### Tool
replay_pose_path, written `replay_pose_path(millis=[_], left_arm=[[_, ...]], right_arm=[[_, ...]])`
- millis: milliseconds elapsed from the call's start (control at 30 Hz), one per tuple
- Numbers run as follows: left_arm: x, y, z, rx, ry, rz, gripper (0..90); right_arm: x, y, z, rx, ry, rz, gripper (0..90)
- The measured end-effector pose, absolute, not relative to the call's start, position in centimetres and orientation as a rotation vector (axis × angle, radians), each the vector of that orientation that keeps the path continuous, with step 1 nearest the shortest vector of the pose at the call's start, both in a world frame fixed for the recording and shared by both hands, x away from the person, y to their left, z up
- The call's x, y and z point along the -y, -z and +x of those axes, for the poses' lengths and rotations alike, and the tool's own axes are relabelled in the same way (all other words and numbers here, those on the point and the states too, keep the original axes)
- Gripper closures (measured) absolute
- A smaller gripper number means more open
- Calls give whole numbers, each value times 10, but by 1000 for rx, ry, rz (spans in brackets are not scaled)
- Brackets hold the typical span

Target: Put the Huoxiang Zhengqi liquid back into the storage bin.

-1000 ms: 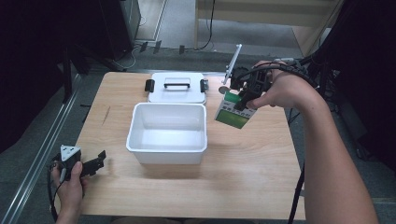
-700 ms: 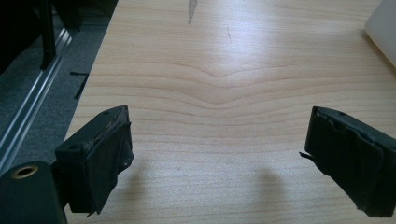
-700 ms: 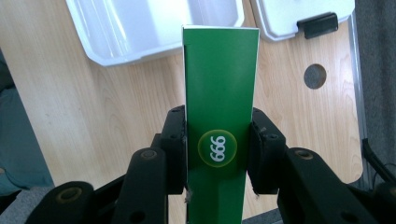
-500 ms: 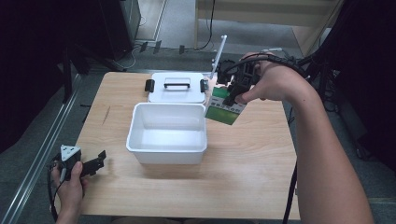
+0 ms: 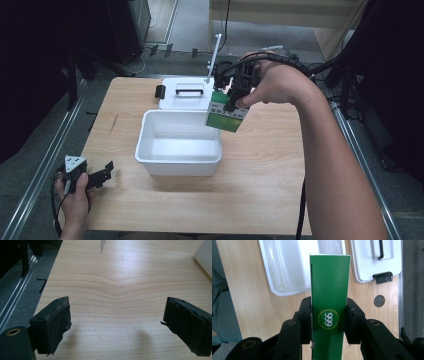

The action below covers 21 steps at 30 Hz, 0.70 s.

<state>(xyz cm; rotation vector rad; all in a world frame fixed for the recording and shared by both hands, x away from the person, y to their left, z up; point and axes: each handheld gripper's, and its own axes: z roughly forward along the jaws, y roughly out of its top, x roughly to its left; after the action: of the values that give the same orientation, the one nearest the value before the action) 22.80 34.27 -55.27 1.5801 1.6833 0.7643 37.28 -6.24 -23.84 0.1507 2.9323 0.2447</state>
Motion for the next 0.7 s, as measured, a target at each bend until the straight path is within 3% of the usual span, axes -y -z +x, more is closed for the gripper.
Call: replay_pose_path(millis=[700], left_arm=[[-344,553,228,-1684,-761,1576,84]], right_arm=[[29,248,372,-2973,-193,87,651]])
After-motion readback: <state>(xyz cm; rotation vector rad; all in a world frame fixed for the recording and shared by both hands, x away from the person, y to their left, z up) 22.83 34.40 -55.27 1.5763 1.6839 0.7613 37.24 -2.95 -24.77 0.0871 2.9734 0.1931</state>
